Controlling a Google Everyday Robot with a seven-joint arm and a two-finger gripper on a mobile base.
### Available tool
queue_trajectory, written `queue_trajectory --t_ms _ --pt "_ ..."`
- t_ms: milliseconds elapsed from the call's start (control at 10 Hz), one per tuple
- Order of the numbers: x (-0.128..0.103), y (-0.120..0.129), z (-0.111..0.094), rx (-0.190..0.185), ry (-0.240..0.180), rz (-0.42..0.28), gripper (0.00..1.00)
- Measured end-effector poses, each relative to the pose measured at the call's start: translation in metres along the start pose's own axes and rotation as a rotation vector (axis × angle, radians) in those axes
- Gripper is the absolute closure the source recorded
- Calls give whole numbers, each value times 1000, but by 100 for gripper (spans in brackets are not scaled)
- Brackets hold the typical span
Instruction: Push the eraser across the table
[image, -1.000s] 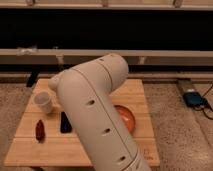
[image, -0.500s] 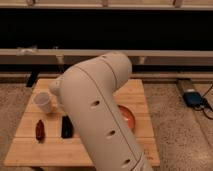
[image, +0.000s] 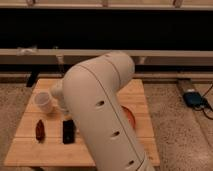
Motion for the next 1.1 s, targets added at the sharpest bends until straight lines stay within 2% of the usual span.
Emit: queue_trajectory --t_ms 300,900,1000,1100 --pt "-4 19 -2 -14 -8 30 100" --pt "-18 59 -4 -30 -53 106 98" --pt "-19 62 -6 -23 -62 115 91" --pt "-23 64 -11 -8 -85 118 79"
